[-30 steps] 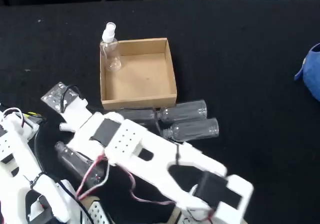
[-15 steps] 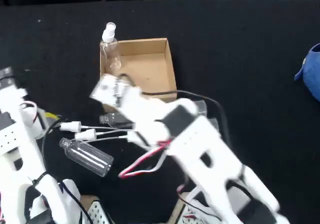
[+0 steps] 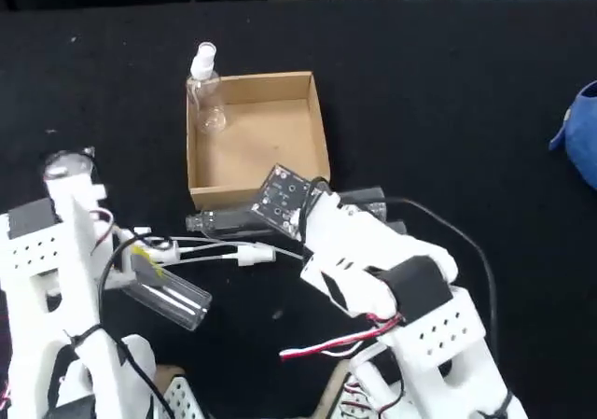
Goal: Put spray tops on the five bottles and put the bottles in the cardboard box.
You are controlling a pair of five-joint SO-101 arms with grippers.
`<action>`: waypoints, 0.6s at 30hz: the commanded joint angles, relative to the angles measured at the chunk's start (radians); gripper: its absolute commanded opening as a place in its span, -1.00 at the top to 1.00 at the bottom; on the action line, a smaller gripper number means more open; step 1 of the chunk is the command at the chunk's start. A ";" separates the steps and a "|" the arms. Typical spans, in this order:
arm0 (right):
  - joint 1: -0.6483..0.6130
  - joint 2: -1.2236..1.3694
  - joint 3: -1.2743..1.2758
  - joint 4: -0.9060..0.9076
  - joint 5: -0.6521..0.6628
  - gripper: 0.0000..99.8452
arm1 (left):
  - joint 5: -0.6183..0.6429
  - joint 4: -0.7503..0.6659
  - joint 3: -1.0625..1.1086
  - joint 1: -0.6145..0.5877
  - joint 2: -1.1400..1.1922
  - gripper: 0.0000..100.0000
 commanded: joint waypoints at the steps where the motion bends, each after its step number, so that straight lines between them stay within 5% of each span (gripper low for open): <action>1: 0.020 0.012 0.008 -0.046 0.009 0.54 | -0.008 -0.018 0.001 -0.010 0.041 0.44; 13: 0.020 0.042 0.013 -0.064 0.003 0.54 | -0.017 -0.140 -0.019 -0.085 0.430 0.43; 18: 0.020 0.042 0.013 -0.064 0.003 0.54 | -0.046 -0.107 -0.133 -0.159 0.473 0.71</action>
